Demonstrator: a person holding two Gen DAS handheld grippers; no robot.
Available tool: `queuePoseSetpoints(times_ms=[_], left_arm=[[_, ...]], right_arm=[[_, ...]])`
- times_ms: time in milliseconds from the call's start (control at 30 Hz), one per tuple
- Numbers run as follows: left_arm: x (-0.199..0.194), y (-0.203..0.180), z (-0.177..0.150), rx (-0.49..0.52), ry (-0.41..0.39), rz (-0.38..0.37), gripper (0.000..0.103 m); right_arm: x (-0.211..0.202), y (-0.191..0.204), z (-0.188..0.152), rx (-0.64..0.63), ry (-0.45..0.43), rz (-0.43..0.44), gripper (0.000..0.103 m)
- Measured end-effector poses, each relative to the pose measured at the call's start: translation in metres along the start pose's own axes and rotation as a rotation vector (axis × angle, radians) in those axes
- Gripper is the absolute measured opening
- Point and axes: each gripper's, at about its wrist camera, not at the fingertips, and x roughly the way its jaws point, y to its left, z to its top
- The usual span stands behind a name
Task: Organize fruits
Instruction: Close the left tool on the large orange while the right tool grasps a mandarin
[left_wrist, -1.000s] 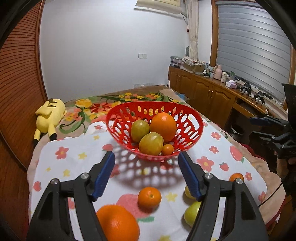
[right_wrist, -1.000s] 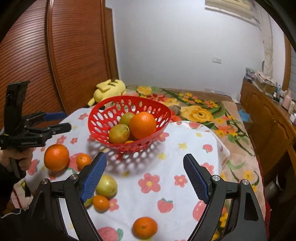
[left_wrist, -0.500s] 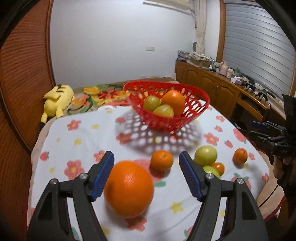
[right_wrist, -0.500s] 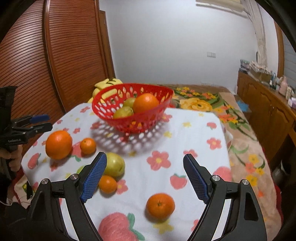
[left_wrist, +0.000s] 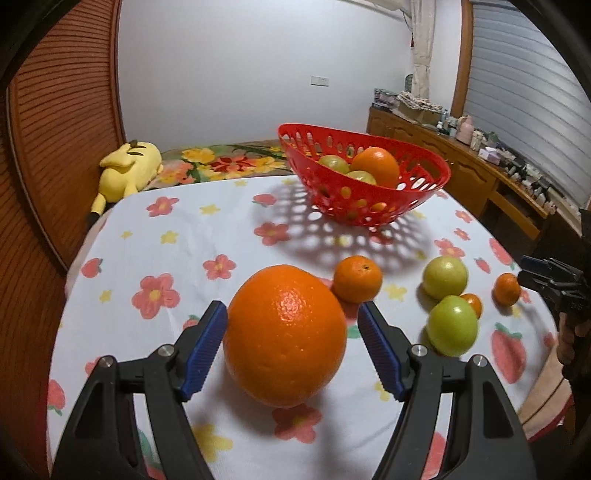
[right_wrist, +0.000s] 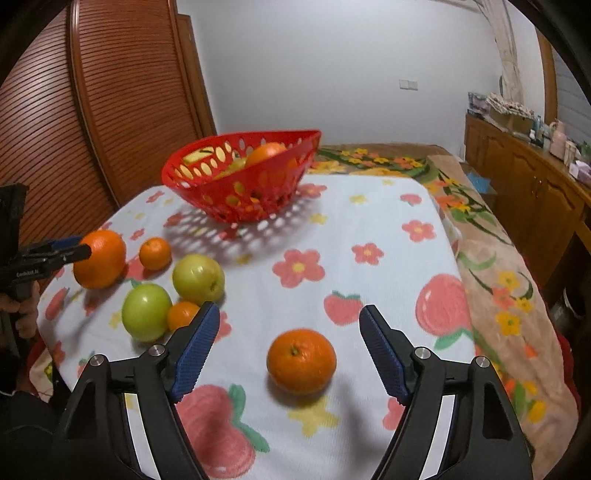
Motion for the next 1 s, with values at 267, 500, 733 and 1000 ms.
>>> queuePoseSetpoints(times_ms=[267,500,733,1000], left_arm=[[0.014,0.01,-0.006,-0.014,-0.004,0.065,0.079],[0.021,0.017,-0.008,-0.026,0.008,0.077,0.081],[0.032,0.02,-0.01,-0.051,0.042,0.03,0.081],[0.037,0.018,-0.012,-0.051,0.054,0.017,0.081]], right_arm=[[0.012,-0.002,-0.012,0.005,0.029,-0.016,0.075],[0.02,-0.002,-0.018,0.003,0.061,-0.028,0.075],[0.025,-0.005,-0.021,0.008,0.084,-0.043,0.067],[0.027,-0.002,-0.019,0.004,0.099,-0.054,0.047]])
